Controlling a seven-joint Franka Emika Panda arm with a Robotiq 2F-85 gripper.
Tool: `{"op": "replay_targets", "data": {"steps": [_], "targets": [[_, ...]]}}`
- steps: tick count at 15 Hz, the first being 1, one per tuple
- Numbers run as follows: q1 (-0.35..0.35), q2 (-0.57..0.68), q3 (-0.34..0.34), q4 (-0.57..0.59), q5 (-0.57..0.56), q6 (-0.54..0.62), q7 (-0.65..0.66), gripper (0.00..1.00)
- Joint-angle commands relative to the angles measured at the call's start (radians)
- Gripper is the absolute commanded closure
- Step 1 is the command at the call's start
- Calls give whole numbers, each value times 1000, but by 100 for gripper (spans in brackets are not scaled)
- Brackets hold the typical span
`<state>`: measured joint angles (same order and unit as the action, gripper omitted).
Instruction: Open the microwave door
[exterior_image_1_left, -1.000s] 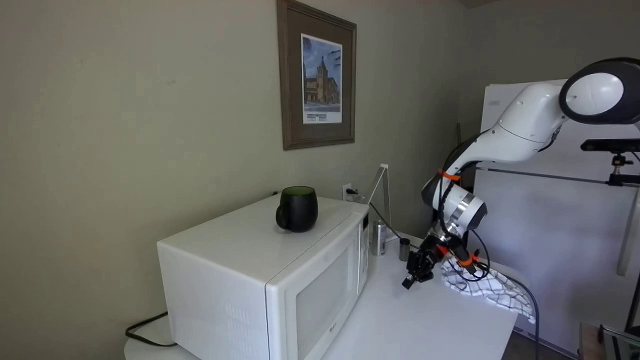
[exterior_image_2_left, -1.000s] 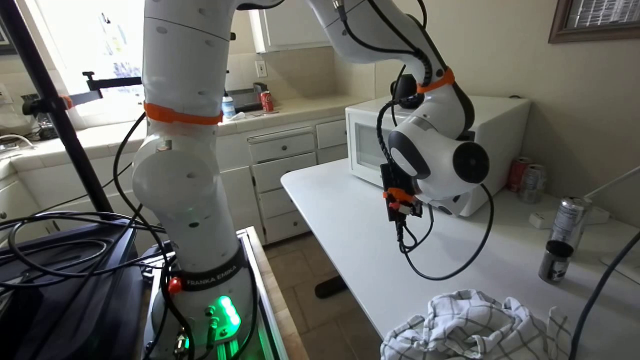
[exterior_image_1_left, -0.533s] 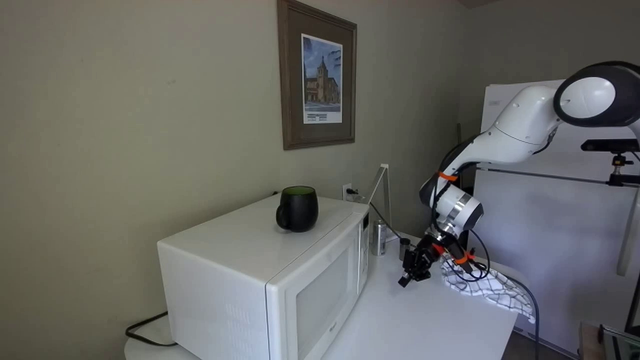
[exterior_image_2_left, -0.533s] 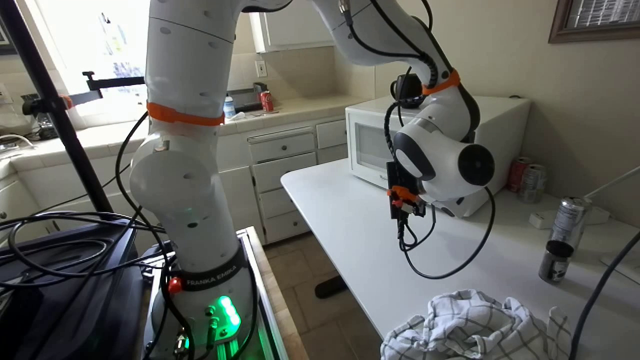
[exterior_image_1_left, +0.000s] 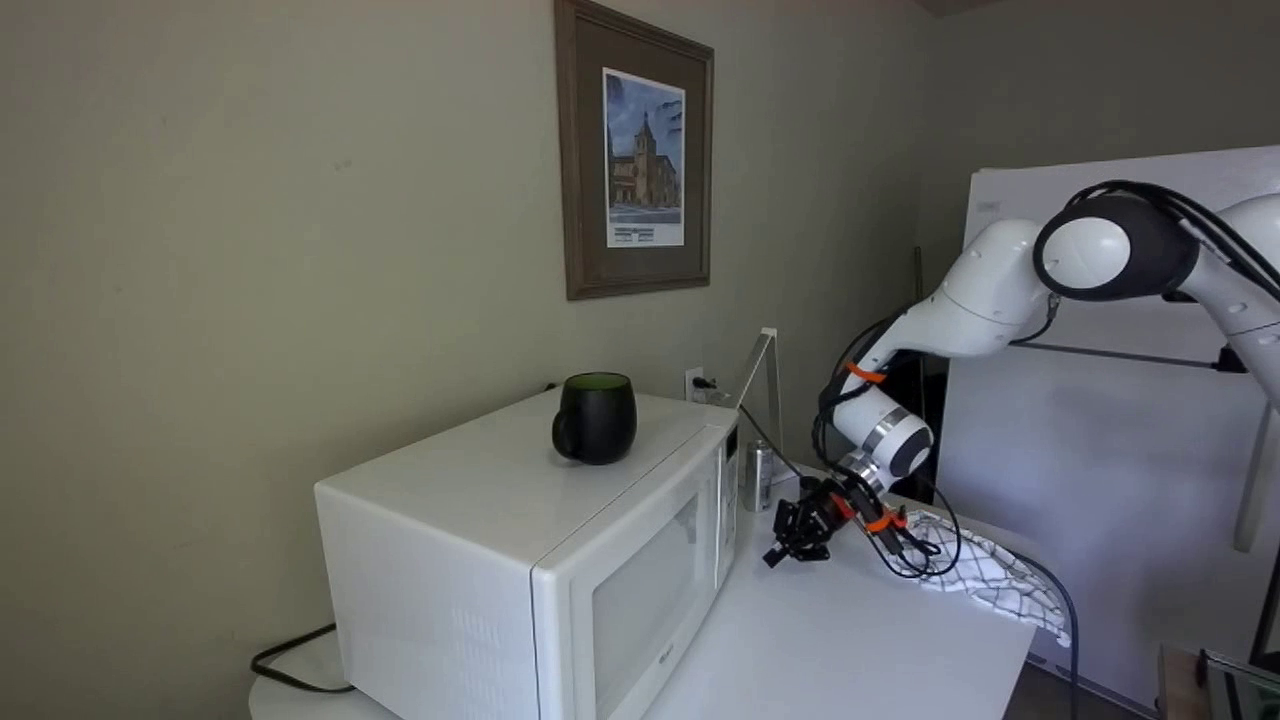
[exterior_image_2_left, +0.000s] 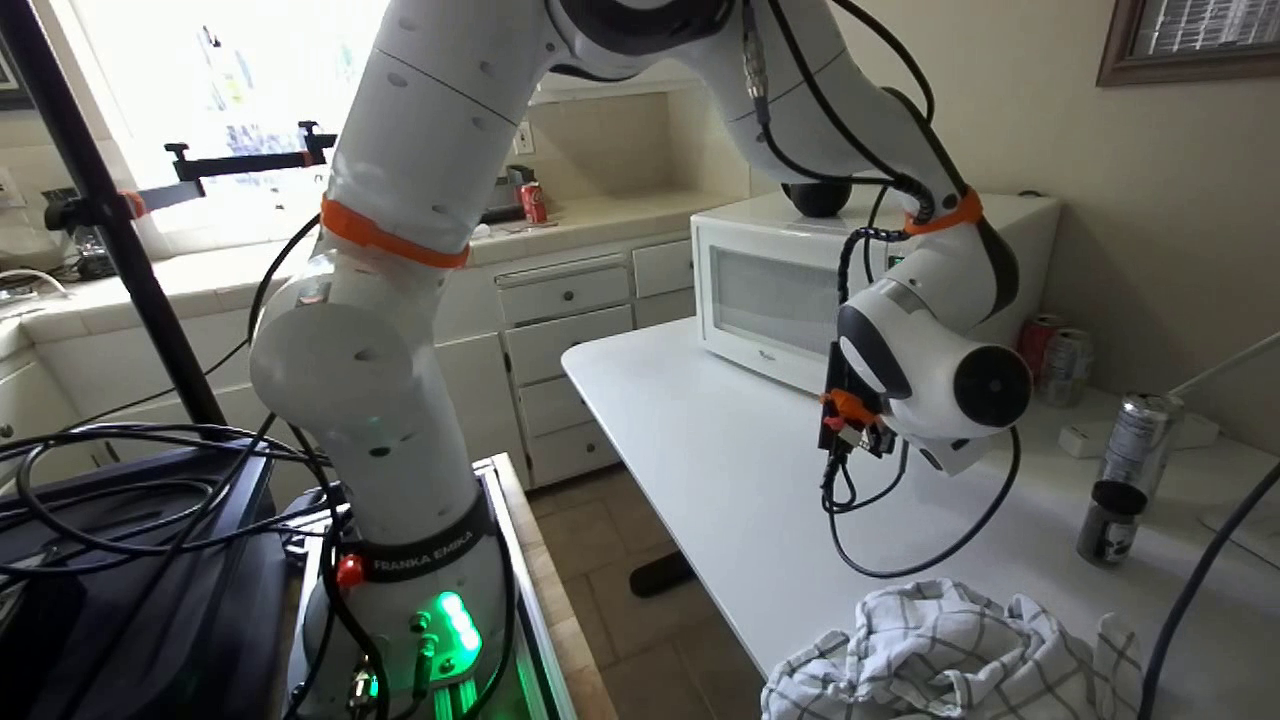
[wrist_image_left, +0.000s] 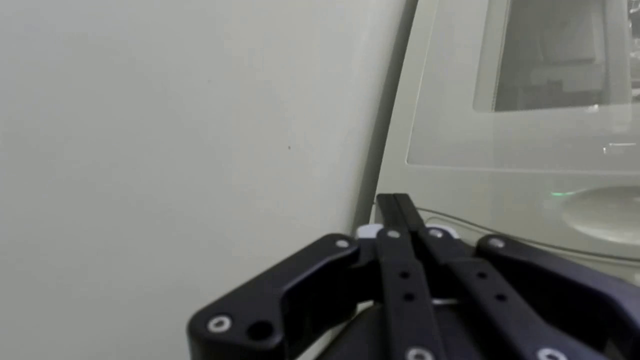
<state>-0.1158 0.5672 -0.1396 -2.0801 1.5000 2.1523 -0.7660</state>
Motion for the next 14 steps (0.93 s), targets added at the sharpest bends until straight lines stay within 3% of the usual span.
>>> {"op": "replay_targets", "data": {"steps": [1,14], "targets": [[-18,76,15,97,76,16,32,100],[17,191,34,248,87,59,137,100]]}}
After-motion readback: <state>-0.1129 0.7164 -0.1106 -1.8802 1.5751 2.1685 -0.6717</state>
